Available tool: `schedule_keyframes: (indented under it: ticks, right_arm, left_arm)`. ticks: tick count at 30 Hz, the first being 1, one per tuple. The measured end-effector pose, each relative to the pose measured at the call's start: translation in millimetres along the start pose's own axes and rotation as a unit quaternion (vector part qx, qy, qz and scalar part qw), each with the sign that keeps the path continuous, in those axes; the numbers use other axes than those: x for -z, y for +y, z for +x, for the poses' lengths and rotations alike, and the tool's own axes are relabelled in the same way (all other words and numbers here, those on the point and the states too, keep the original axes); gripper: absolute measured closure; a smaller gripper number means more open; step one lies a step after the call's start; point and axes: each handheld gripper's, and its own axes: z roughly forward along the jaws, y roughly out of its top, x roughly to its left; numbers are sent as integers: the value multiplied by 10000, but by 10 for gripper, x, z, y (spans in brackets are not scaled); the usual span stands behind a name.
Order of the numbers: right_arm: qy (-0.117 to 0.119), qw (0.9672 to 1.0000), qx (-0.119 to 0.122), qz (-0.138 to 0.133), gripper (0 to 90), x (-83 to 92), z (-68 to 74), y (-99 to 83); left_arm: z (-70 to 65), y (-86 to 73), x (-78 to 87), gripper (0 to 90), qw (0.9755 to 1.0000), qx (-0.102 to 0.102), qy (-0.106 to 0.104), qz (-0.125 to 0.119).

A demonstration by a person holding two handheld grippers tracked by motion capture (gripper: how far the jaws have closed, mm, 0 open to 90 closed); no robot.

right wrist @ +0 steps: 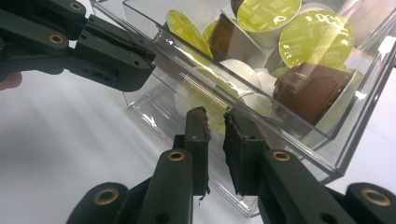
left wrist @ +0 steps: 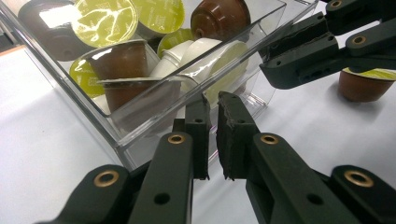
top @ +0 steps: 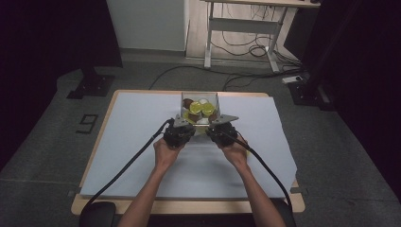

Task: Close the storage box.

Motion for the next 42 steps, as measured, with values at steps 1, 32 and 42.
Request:
schedule_keyframes:
  ticks: [1,32,42]
  right_arm:
    - [10,10000,-11,-4,785,-6,-5,-1]
    - [90,9998,121,107,560,39,27,-12]
    - [175,9992,296,206,357,133,96,0]
  left_arm:
    - [1,2,-3,828,10000,3,5,3]
    - [-38,20,87,648,9996,-198,-51,214]
    - [-116,24,194,429,9989,-275,-323,202]
